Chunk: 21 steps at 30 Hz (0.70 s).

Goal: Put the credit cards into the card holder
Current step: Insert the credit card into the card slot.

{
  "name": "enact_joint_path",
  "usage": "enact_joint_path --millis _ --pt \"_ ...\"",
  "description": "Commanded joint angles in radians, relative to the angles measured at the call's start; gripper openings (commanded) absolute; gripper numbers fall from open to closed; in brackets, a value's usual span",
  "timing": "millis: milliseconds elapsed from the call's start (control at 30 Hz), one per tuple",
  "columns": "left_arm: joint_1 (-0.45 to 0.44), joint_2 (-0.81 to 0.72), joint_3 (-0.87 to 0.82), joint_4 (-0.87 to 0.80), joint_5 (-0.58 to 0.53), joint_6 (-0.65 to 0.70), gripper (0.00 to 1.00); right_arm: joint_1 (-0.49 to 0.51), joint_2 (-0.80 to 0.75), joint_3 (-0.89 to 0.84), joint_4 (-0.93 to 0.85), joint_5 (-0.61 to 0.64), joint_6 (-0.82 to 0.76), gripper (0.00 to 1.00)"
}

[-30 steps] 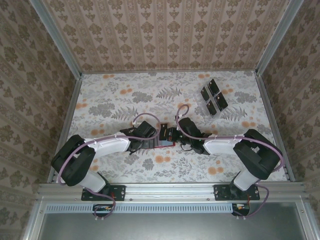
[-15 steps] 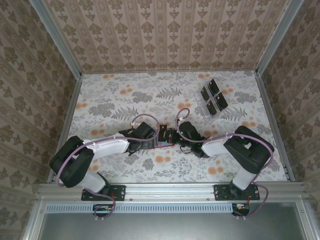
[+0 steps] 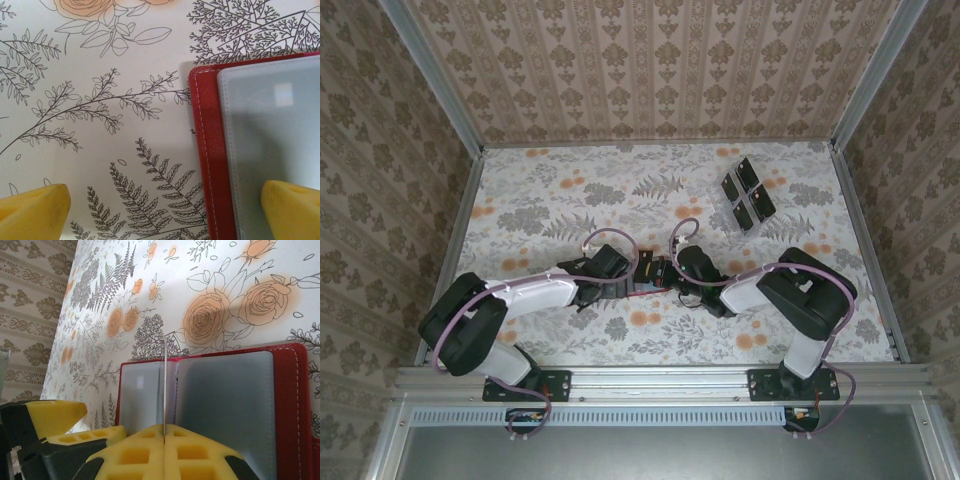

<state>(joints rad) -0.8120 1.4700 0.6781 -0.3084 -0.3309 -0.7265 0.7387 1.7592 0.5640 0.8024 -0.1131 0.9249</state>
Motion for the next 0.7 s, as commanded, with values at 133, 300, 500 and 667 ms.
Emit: enact_joint_path --millis 133,300,500,667 --pt "-0.002 -0.005 -0.028 -0.062 -0.017 -0.008 1.0 0.005 0.036 -0.039 0.061 -0.031 0.018 0.0" --pt "-0.002 -0.007 -0.029 -0.061 -0.018 -0.008 1.0 0.006 0.057 -0.047 0.083 -0.067 0.022 0.0" --pt "-0.002 -0.01 -0.03 -0.061 -0.017 -0.007 1.0 0.005 0.087 -0.043 0.101 -0.111 0.032 0.0" --pt "-0.002 -0.01 -0.032 -0.063 -0.019 -0.007 1.0 0.006 0.098 -0.039 0.102 -0.14 0.032 0.0"
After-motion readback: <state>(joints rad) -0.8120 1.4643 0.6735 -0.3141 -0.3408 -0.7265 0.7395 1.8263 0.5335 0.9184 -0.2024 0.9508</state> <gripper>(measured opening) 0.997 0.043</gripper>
